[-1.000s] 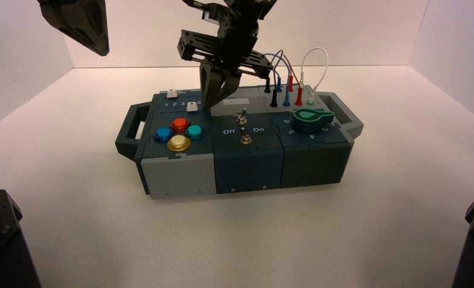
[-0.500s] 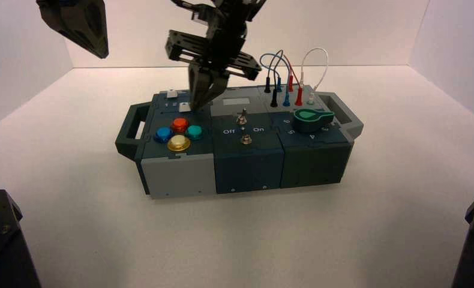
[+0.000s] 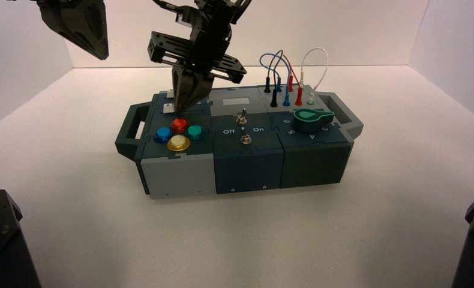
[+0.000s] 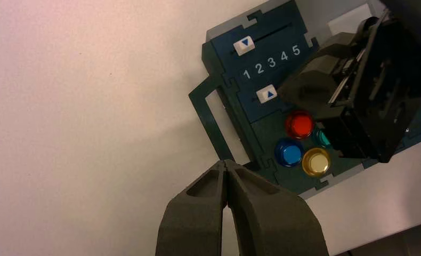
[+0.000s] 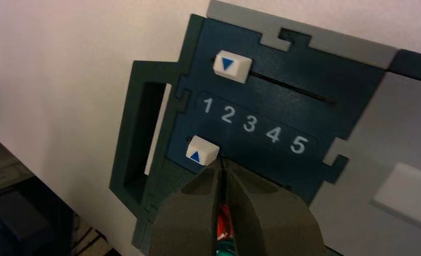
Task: Move the bottom slider to position 1.
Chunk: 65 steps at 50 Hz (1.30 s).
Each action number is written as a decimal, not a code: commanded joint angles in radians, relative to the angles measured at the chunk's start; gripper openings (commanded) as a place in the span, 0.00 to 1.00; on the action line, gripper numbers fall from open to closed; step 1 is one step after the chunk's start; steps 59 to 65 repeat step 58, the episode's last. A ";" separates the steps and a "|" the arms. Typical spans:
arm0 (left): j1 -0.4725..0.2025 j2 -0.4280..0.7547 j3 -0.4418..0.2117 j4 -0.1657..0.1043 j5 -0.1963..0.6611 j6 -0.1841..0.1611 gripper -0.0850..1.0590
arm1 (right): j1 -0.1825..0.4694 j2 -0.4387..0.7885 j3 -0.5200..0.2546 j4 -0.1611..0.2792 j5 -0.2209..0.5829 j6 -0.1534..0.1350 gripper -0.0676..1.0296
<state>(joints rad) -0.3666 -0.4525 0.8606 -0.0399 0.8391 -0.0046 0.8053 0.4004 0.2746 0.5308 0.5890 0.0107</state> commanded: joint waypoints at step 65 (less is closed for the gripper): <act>0.008 0.003 -0.005 0.006 -0.018 0.005 0.05 | 0.006 -0.288 0.232 -0.049 0.023 -0.017 0.04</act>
